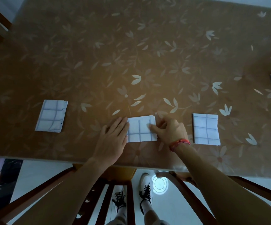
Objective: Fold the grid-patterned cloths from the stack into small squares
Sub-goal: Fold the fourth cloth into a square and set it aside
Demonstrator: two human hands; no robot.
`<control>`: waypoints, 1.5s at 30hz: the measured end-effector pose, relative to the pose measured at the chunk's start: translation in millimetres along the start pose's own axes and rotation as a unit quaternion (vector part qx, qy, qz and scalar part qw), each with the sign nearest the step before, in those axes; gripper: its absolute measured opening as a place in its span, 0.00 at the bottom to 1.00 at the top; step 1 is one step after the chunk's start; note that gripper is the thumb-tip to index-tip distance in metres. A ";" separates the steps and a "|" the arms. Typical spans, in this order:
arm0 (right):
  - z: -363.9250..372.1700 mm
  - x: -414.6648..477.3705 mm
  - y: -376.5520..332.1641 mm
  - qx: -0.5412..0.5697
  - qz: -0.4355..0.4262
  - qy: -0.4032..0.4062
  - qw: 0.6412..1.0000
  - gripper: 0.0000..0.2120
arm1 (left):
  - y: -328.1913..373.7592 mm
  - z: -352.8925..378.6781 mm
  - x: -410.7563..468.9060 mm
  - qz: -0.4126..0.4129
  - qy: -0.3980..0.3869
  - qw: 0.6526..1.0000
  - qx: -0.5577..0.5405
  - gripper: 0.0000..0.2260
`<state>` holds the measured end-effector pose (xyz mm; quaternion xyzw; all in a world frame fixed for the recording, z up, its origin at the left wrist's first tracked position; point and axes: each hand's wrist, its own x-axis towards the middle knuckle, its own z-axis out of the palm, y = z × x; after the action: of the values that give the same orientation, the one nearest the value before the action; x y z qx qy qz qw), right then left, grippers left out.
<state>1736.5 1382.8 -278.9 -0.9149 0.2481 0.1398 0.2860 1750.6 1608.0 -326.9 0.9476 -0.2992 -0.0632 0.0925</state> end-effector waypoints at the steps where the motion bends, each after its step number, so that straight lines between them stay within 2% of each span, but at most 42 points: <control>1: 1.4 -2.6 -2.4 -0.030 -0.035 0.049 0.998 0.12 | -0.6 0.7 0.4 -0.001 -0.003 1.000 0.000 0.21; 3: 10.3 -7.2 -10.3 -0.065 -0.174 0.138 0.973 0.10 | -1.4 2.7 0.4 -0.003 -0.009 1.000 -0.002 0.21; 4: 18.2 -9.1 -15.7 -0.077 -0.249 0.154 0.953 0.11 | -1.3 3.6 0.4 -0.004 -0.009 1.000 -0.003 0.21; 6: 40.2 -11.6 -25.4 -0.115 -0.344 0.123 0.924 0.15 | -0.3 5.3 0.2 -0.006 -0.002 1.000 0.000 0.21; 8: 63.1 -13.6 -30.2 -0.154 -0.370 0.068 0.914 0.21 | 0.3 7.0 -1.5 -0.002 0.012 1.000 0.008 0.21; 16: 86.9 -3.0 -17.5 -0.228 -0.331 0.011 0.916 0.28 | -0.7 12.9 -4.1 -0.002 0.013 0.999 0.040 0.22; 26: 48.9 4.1 18.4 -0.301 -0.276 -0.008 0.913 0.36 | -1.4 9.5 -2.7 -0.007 -0.023 0.999 0.033 0.23; 32: 48.3 2.4 14.7 -0.303 -0.270 -0.015 0.914 0.37 | 1.6 2.4 -0.9 -0.006 -0.033 0.999 0.020 0.22; 40: 27.2 1.9 1.3 -0.299 -0.285 -0.046 0.909 0.35 | 4.0 -21.1 16.4 -0.009 0.006 1.000 -0.012 0.22; 45: 9.5 9.9 -14.8 -0.307 -0.299 -0.057 0.902 0.32 | 11.3 -31.1 38.9 -0.062 -0.060 0.996 -0.020 0.29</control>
<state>1751.6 1395.3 -283.7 -0.9790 -0.1091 0.1690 0.0334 1781.4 1580.6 -296.7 0.9568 -0.2434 -0.1319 0.0892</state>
